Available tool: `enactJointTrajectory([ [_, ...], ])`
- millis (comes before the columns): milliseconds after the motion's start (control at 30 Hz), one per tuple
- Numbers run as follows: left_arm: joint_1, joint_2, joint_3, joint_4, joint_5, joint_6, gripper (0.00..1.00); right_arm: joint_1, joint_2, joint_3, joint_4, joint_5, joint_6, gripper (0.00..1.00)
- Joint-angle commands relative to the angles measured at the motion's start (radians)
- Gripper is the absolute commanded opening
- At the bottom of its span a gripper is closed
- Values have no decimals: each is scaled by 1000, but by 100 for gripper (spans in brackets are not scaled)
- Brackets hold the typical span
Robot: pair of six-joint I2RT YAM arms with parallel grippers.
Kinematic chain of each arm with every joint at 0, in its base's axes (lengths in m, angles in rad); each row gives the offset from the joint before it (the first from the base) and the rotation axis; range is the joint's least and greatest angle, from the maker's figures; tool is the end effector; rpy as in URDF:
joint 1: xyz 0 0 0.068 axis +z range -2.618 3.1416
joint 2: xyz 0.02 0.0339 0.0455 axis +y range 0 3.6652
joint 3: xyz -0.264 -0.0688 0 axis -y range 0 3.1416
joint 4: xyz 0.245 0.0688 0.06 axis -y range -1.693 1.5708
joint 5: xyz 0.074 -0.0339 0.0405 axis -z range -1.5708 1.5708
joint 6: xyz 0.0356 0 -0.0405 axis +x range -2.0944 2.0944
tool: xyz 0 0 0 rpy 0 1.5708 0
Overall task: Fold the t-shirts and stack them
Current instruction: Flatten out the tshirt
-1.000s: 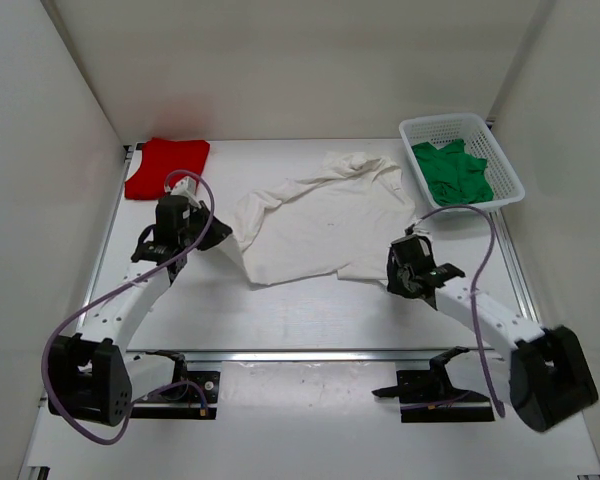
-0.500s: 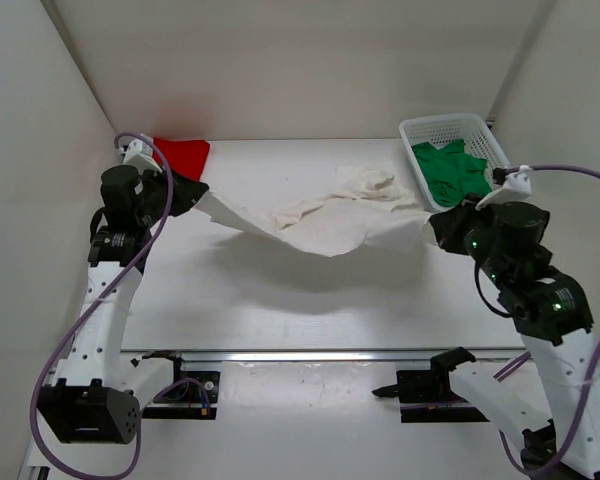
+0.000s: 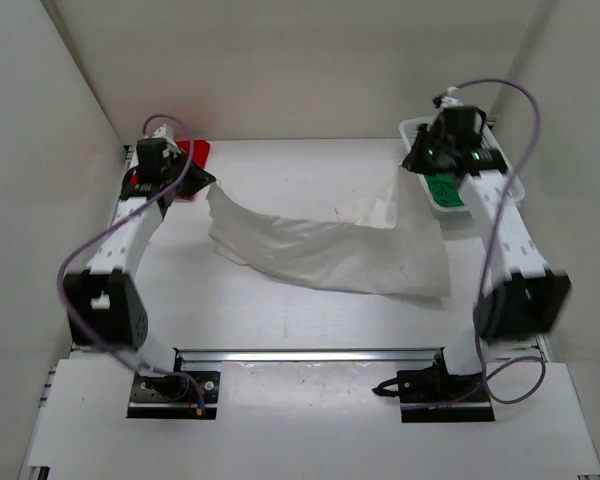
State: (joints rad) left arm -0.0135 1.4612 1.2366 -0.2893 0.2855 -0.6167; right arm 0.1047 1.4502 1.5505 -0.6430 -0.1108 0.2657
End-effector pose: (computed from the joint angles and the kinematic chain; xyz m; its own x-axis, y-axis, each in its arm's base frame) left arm 0.3374 -0.0146 0.3267 -0.5503 -0.5476 -0.6303 -0.0736 0.7838 -0.6166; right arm 0.3175 0.0373 0.4033 -0.5476 0.2049 -0.8113 -0.0562 0.9584 0.2800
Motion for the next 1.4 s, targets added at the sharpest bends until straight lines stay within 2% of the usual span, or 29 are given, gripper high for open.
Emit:
enactJointTrajectory([
  [0,-2,196,209,-39,-50,6,0,18,326,362,7,-96,-63,0],
  [33,0,274,265,-74,-34,-11,0,16,401,613,-73,-89,-71,0],
  [67,9,304,364,-85,10,-40,0,12,541,758,-177,-86,-71,0],
  [100,9,341,459,-91,33,-63,0,15,656,1045,-214,-78,-68,0],
  [167,3,382,615,-135,24,-71,0,-48,591,966,-32,-208,45,0],
  [233,12,406,763,-145,72,-100,0,-77,495,887,73,-210,92,0],
  [333,85,369,784,-47,148,-225,0,-83,441,998,144,-210,102,0],
  [400,145,331,781,14,171,-258,0,-63,373,1004,227,-167,78,0],
  [500,200,268,775,27,159,-262,0,-30,221,837,327,-77,7,0],
  [633,245,196,683,59,158,-264,0,-92,171,720,243,-171,24,1],
  [733,228,148,594,64,135,-235,0,-85,101,496,232,-141,-17,1],
  [800,215,90,514,67,97,-212,0,-89,-2,179,308,-147,-11,0],
  [833,210,73,444,85,90,-195,0,-89,-75,-4,375,-147,-3,0],
  [900,202,-7,268,91,58,-183,0,-100,-205,-219,449,-182,9,0],
  [1000,205,-114,46,148,20,-150,0,-103,-292,-514,477,-236,14,0],
  [1100,202,-238,-237,142,-46,-80,0,-103,-405,-718,462,-271,15,0],
  [1133,208,-246,-285,128,-52,-72,0,-103,-430,-786,448,-257,17,0],
  [1200,233,-292,-438,116,-60,-52,0,-103,-493,-857,402,-254,24,0],
  [1367,228,-384,-638,92,-97,-20,0,-86,-634,-967,193,-262,75,0],
])
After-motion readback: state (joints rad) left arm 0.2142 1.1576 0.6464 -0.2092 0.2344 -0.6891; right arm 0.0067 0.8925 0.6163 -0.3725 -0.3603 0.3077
